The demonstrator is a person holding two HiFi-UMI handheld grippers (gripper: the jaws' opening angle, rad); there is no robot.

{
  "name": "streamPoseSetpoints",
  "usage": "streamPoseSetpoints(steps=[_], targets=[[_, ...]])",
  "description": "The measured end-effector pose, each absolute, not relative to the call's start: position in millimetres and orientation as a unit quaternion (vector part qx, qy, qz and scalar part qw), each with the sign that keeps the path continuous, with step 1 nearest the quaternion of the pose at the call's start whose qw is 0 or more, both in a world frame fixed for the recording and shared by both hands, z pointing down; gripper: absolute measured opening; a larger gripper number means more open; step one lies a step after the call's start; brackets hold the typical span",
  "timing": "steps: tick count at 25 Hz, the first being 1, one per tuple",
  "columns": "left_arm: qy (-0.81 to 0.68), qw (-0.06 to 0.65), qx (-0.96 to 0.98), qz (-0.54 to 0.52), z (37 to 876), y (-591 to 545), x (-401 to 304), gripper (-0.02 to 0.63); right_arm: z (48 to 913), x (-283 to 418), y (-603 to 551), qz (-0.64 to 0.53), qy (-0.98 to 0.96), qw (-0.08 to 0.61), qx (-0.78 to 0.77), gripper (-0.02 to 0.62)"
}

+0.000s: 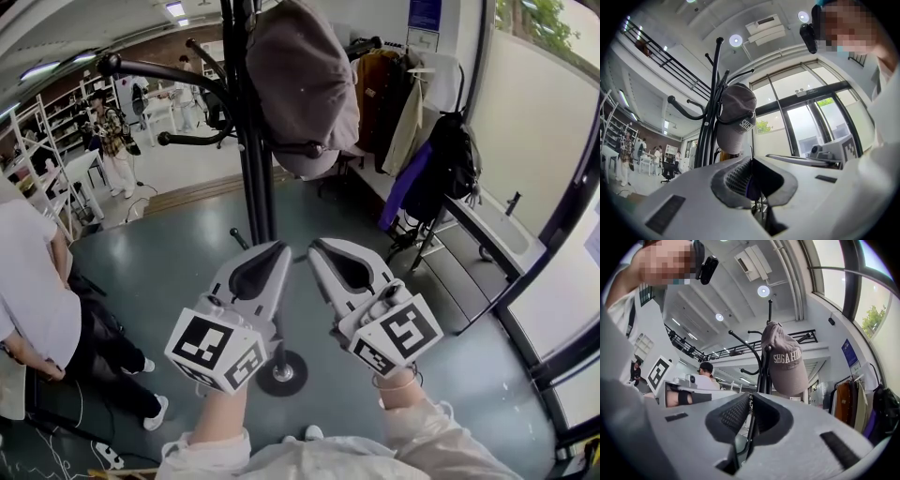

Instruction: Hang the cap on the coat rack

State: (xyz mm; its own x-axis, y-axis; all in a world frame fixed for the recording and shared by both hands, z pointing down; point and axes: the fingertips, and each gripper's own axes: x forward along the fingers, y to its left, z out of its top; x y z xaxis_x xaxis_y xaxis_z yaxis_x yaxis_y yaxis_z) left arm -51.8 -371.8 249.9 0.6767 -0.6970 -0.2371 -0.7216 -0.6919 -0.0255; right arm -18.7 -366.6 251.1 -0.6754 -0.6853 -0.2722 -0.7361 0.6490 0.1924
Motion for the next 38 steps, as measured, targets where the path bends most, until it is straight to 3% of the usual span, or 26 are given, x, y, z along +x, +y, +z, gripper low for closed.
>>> streamPoseSetpoints(steps=[38], targets=[[0.388, -0.011, -0.919, 0.061, 349.7, -382.2, -52.0, 0.017, 342.6, -30.3, -375.9, 0.047, 0.920, 0.037, -0.387, 0.014]])
